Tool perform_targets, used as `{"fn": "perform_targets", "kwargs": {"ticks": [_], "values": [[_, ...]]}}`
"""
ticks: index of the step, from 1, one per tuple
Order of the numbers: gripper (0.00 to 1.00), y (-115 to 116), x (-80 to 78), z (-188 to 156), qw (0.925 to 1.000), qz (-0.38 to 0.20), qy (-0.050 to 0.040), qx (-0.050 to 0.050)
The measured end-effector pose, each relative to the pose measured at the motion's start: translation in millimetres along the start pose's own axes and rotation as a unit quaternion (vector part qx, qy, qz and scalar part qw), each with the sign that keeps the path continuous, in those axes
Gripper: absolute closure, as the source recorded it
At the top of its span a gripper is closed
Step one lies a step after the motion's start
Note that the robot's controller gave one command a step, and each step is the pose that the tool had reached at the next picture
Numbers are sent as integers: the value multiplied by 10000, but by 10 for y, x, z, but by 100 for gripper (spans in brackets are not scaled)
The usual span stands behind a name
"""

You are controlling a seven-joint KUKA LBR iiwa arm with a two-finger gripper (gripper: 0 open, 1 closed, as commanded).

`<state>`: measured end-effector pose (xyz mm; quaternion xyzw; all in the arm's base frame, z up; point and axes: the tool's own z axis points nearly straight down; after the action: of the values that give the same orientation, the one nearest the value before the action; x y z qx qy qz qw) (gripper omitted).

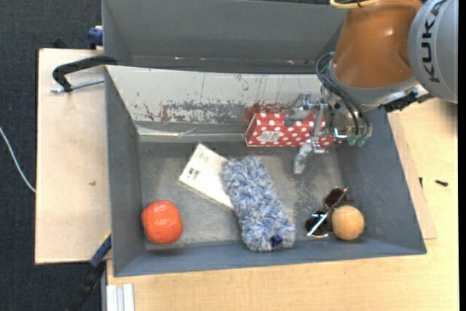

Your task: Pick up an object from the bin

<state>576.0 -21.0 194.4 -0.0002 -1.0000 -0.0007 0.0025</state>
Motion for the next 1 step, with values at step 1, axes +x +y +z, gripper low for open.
{"fn": "perform_targets", "kwargs": {"ticks": [1], "values": [[0,-1,-16,-45,10000,-3,-41,3]]}}
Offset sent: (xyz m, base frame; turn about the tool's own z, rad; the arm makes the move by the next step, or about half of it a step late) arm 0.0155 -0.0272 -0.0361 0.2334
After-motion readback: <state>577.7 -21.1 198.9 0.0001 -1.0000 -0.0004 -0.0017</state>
